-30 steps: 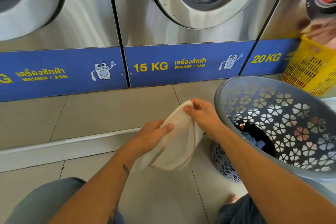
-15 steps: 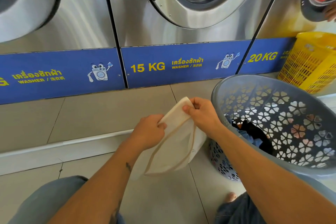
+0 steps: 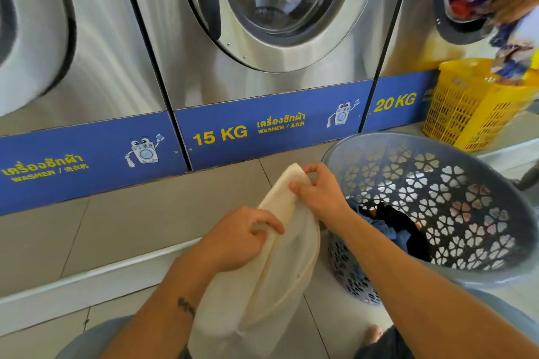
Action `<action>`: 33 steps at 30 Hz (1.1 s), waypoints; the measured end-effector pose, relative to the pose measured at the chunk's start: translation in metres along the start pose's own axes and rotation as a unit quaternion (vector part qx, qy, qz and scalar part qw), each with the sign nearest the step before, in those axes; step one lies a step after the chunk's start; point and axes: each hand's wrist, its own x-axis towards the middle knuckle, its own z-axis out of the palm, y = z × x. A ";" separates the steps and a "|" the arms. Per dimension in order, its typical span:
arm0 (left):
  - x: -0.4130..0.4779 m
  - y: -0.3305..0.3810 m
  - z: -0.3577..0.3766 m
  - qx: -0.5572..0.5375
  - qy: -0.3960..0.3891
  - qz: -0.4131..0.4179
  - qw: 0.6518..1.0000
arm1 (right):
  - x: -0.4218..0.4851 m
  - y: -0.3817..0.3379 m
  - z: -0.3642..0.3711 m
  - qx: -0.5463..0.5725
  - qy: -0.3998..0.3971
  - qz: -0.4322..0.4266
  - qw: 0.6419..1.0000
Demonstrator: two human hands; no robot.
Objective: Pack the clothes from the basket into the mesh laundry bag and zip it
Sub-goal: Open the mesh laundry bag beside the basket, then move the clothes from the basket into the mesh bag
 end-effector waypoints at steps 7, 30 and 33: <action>-0.003 -0.002 0.002 -0.035 0.064 -0.012 0.997 | -0.003 -0.008 -0.026 -0.046 -0.017 -0.053 0.997; 0.139 0.027 0.017 0.019 0.069 -0.074 0.995 | 0.110 0.109 -0.108 -0.534 -0.296 0.154 0.777; 0.149 0.024 0.018 0.027 0.062 -0.064 0.996 | 0.123 0.143 -0.091 -0.563 -0.334 0.178 0.735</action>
